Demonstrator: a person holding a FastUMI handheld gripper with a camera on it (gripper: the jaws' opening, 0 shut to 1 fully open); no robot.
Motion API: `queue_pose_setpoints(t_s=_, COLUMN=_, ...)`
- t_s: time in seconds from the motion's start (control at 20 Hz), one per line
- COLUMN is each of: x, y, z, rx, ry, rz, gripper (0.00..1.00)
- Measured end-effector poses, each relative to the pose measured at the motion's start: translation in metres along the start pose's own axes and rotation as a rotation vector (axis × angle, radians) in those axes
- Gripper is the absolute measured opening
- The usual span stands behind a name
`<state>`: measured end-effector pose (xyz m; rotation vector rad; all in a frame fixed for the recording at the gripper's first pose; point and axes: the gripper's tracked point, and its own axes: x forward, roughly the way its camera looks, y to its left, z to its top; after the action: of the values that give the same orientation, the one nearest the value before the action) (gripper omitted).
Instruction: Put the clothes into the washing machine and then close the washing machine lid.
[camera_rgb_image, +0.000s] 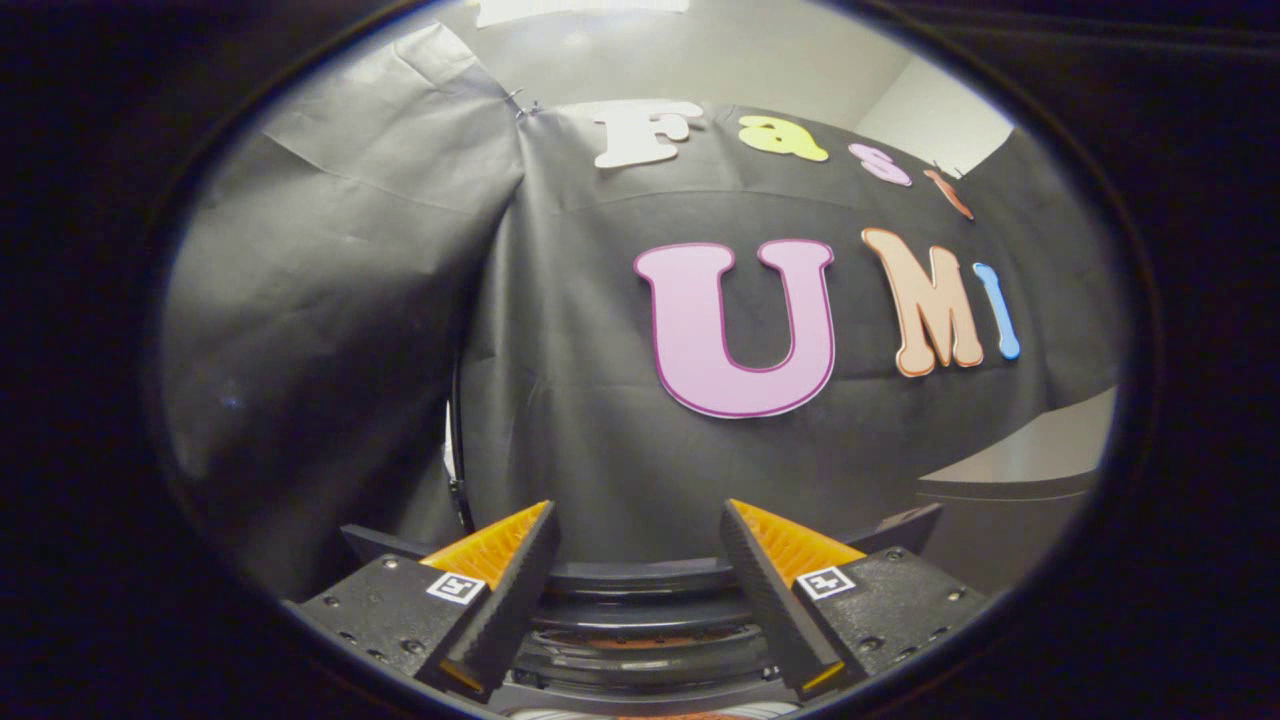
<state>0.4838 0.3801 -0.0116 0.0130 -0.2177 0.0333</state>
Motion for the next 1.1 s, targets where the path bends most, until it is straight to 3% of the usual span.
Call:
queue_pose_setpoints(t_s=0.2, x=-0.007, y=-0.005, z=-0.001, rx=0.003, ry=0.004, rz=0.009, gripper=1.00)
queue_pose_setpoints(t_s=0.25, x=-0.003, y=-0.011, z=-0.014, rx=-0.001, ry=0.075, rz=-0.005, gripper=1.00)
queue_pose_setpoints(t_s=0.3, x=-0.008, y=-0.017, z=-0.069, rx=0.001, ry=0.270, rz=-0.018, gripper=1.00)
queue_pose_setpoints(t_s=0.35, x=-0.028, y=-0.021, z=-0.127, rx=0.027, ry=0.563, rz=-0.017, gripper=1.00)
queue_pose_setpoints(t_s=0.4, x=-0.055, y=-0.014, z=-0.157, rx=0.131, ry=0.731, rz=0.033, gripper=1.00)
queue_pose_setpoints(t_s=0.45, x=-0.065, y=-0.006, z=-0.159, rx=0.266, ry=0.721, rz=0.065, gripper=1.00)
queue_pose_setpoints(t_s=0.5, x=-0.055, y=-0.019, z=-0.147, rx=0.323, ry=0.652, rz=0.015, gripper=1.00)
queue_pose_setpoints(t_s=0.6, x=-0.048, y=-0.042, z=-0.126, rx=0.242, ry=0.579, rz=-0.053, gripper=0.97)
queue_pose_setpoints(t_s=0.9, x=-0.014, y=-0.043, z=-0.034, rx=0.117, ry=0.379, rz=0.026, gripper=0.97)
queue_pose_setpoints(t_s=1.1, x=0.013, y=-0.031, z=0.019, rx=0.060, ry=0.335, rz=0.044, gripper=0.97)
